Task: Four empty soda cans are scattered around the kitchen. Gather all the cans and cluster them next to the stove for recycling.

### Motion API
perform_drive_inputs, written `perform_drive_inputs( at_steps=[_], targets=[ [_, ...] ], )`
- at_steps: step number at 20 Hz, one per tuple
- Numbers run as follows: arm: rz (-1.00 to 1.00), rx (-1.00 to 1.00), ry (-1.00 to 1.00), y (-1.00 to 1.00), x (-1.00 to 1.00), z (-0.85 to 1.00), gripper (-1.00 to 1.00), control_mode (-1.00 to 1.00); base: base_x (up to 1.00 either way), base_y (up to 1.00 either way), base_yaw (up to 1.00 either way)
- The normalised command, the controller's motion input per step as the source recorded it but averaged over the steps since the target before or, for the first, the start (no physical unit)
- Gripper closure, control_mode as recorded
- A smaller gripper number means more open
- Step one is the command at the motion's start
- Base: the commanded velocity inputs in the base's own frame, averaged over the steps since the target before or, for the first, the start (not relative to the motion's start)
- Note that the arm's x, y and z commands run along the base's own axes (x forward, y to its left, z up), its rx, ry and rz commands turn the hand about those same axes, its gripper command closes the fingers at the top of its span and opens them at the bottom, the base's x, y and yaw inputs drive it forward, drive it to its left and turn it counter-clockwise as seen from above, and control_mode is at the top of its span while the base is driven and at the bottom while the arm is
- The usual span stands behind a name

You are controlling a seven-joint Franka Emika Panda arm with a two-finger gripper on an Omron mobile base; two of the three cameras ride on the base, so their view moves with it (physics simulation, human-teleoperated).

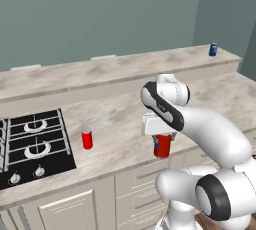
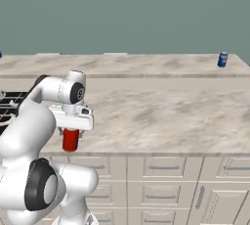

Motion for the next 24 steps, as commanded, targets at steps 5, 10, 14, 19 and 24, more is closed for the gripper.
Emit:
perform_drive_inputs(
  at_steps=[5,10,14,19,24],
  targets=[
    [0.0,0.0,0.0,0.0,0.0,0.0,1.0,1.0,0.0,0.23,0.11],
    [0.0,0.0,0.0,0.0,0.0,0.0,1.0,1.0,-0.01,0.04,0.04],
    [0.0,0.0,0.0,0.0,0.0,0.0,1.0,1.0,0.0,0.01,0.01],
    [0.0,0.0,0.0,0.0,0.0,0.0,1.0,1.0,0.0,0.0,0.0],
    [0.0,0.0,0.0,0.0,0.0,0.0,1.0,1.0,0.01,0.04,0.0]
  ],
)
